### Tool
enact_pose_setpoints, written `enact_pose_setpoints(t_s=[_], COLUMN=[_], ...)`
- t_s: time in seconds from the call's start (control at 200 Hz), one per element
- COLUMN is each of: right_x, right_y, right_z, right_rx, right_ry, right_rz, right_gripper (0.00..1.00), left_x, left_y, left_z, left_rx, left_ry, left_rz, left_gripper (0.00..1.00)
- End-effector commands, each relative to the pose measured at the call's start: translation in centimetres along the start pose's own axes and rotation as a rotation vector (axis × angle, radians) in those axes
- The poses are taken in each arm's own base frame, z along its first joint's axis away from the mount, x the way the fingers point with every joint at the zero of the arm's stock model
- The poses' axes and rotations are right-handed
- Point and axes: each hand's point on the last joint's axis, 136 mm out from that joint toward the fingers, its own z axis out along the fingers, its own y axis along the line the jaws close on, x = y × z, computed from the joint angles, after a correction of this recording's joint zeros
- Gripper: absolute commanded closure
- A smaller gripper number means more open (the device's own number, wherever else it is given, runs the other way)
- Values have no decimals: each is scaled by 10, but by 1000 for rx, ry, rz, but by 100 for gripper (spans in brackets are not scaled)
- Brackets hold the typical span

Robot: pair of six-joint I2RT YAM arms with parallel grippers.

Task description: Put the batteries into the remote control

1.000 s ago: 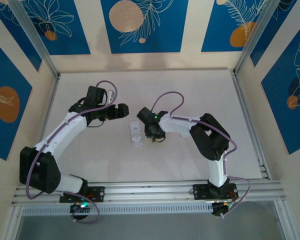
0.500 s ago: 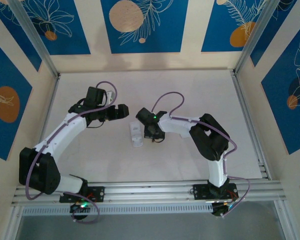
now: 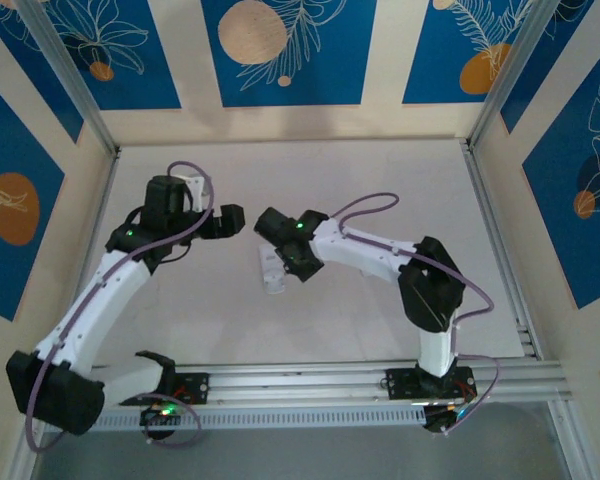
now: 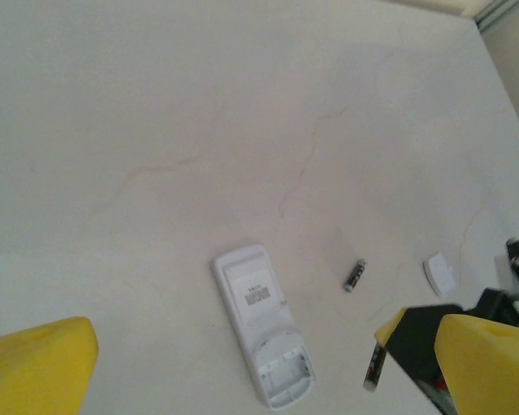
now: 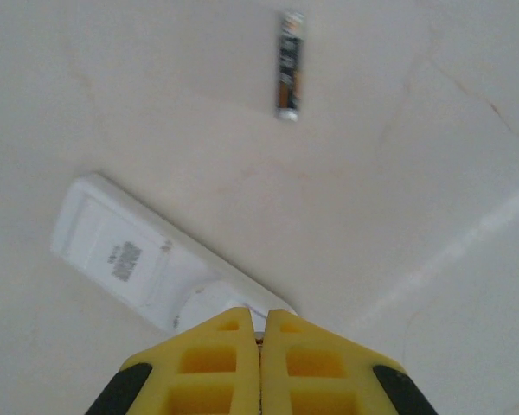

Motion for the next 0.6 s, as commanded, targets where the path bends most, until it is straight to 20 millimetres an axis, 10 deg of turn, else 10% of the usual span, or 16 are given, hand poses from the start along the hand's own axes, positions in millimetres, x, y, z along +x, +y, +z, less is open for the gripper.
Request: enact_pose_setpoints(t_s=[0.0,0.595], right_x=[-4,15], right_y=[-40,-3], right_z=[5,19], right_rx=[160,79], right_ry=[-135,-304], right_rz=[252,370], right_gripper=[100,98], left_x=[-9,-4], left_y=[16,52], left_z=[-18,-47], left_rx=[-94,-329], left_ry=[-77,-175], left_rz=[78,81], left_gripper=[0,0])
